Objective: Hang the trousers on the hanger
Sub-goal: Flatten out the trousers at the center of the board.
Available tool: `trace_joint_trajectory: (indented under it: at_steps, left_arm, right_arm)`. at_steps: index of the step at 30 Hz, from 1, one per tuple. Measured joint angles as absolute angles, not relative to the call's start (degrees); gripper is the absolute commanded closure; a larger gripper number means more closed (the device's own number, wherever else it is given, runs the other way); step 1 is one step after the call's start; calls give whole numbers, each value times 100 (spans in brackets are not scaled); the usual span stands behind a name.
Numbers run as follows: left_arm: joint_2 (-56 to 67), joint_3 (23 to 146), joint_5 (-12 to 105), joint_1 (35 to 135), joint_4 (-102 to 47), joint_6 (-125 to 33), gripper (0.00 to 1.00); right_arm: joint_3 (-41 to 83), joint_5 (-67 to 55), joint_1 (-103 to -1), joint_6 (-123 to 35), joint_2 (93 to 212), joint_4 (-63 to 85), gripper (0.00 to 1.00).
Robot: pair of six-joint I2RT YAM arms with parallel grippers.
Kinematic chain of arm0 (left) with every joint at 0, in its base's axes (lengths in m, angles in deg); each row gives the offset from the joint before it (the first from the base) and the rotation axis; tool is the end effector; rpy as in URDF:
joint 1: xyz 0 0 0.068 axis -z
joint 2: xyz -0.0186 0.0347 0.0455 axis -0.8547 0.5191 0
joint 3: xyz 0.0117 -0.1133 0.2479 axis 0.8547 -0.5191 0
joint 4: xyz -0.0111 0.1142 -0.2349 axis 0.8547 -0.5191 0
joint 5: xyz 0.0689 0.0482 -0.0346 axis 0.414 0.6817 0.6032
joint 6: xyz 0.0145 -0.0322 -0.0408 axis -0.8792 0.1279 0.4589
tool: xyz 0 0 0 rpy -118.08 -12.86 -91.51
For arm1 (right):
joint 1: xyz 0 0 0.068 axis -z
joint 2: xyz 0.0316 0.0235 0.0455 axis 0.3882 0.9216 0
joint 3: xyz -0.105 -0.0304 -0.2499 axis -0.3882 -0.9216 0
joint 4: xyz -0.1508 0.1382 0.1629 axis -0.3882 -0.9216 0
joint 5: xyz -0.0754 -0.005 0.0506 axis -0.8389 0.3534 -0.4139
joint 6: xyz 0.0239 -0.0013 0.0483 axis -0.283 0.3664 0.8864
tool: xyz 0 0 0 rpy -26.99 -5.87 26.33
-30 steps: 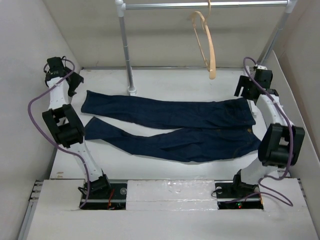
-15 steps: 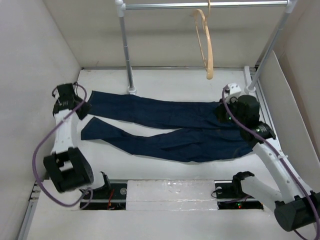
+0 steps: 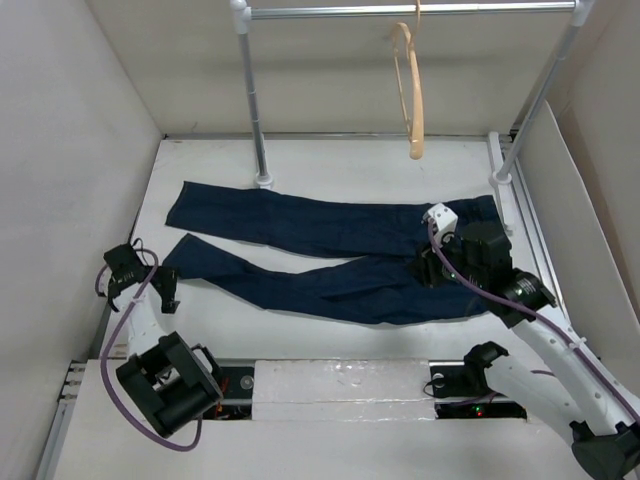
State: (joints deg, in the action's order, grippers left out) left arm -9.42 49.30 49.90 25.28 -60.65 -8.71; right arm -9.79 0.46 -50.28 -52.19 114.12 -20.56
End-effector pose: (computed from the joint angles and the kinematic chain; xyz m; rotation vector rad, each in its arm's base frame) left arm 0.1697 0.1084 0.2102 -1.6374 1.9368 -0.2149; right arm 0.1411 0.0828 0.3079 -0.6711 2.0122 0.5198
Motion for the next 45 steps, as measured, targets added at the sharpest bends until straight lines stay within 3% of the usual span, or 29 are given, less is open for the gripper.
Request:
trace_joint_trajectory:
  at_steps: [10, 12, 20, 22, 25, 29, 37, 45]
  left_arm:
    - [-61, 4329, 4546, 2301, -4701, 198, 57]
    - [172, 4409, 4551, 2305, -4598, 240, 65]
    - [852, 4774, 4586, 2320, -4084, 285, 64]
    - [1045, 4882, 4564, 2353, -3918, 314, 72]
    - [1292, 5004, 4538, 2419, -3728, 331, 74]
    - [1506, 5072, 4503, 2451, -3518, 294, 100]
    - [1652, 5441, 4529, 2495, -3689, -60, 100]
    - [-179, 7050, 4990, 2593, -5206, -923, 100]
  right_arm:
    - [-981, 317, -5068, -5506, 11591, -2150, 59]
    - [-981, 323, -5068, -5536, 11630, -2148, 59]
    - [-981, 321, -5068, -5540, 11818, -2148, 62]
    - [-981, 319, -5068, -5538, 11842, -2148, 62]
    - [-981, 297, -5068, -5538, 11860, -2150, 64]
    - [-981, 238, -5068, -5534, 11860, -2150, 65]
    - [-981, -348, -5068, -5385, 11847, -2402, 61]
    - [-1023, -1475, -4412, -4773, 11890, -2926, 57]
